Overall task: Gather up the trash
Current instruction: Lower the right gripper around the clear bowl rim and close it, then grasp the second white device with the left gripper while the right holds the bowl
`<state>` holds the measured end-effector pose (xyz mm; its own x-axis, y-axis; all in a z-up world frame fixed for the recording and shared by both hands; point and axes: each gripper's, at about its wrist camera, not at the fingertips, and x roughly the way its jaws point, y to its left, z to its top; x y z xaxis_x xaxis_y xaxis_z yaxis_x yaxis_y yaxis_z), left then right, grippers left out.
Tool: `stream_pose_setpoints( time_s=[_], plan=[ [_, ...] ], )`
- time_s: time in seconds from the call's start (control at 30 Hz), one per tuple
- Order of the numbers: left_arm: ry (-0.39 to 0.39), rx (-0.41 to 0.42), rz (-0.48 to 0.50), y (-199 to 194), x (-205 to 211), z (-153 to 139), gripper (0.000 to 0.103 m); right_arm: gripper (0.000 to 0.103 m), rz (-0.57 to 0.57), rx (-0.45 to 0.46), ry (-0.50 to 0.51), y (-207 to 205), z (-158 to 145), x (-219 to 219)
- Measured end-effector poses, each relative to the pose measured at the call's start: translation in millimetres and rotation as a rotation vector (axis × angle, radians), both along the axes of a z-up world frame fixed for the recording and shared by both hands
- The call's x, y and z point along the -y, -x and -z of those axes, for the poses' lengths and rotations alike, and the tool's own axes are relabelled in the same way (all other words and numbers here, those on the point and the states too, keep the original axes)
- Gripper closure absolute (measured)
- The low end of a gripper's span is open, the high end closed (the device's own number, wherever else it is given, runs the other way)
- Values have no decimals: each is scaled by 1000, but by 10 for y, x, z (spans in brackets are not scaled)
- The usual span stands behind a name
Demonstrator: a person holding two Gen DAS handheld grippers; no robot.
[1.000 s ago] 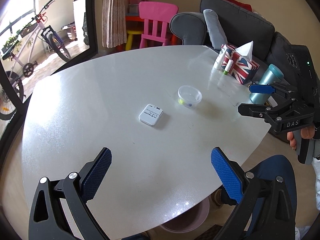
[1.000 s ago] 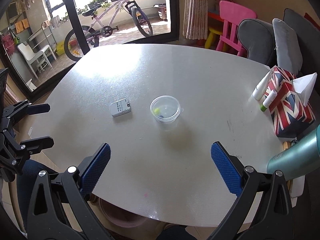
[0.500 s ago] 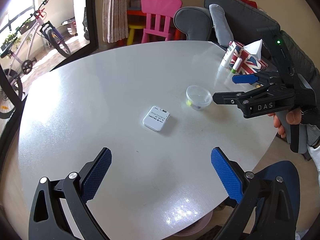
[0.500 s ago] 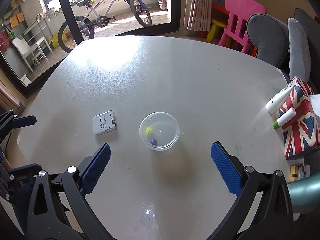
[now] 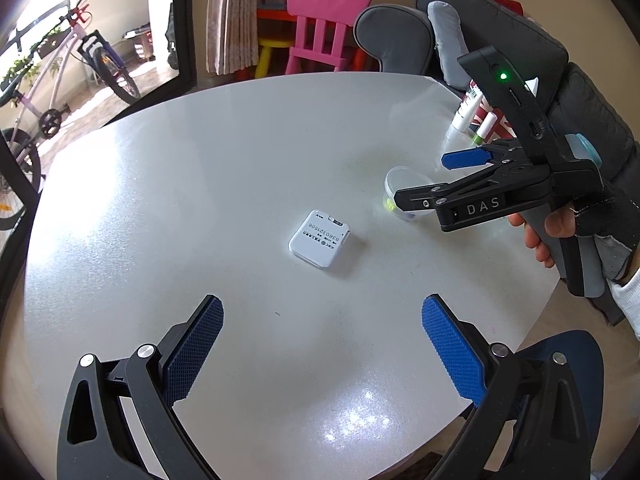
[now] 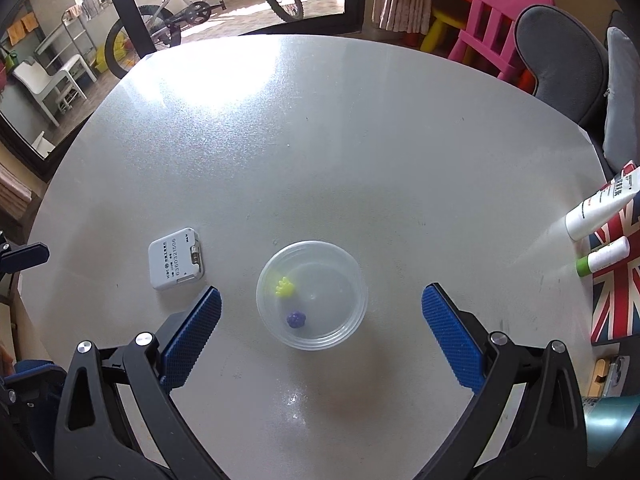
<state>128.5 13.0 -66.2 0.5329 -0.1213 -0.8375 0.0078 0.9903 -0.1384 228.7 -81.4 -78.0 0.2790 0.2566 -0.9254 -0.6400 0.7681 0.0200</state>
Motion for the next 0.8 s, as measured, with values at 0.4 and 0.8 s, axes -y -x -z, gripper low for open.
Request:
stream_pose_setpoints(
  time_s=[0.4, 0.8],
  plan=[
    [-2, -9, 0, -32, -8, 29, 7, 37, -11, -51, 37, -82, 202, -91],
    [-1, -11, 10, -120, 2, 80, 7, 38, 9, -37, 5, -26, 112, 25]
  ],
)
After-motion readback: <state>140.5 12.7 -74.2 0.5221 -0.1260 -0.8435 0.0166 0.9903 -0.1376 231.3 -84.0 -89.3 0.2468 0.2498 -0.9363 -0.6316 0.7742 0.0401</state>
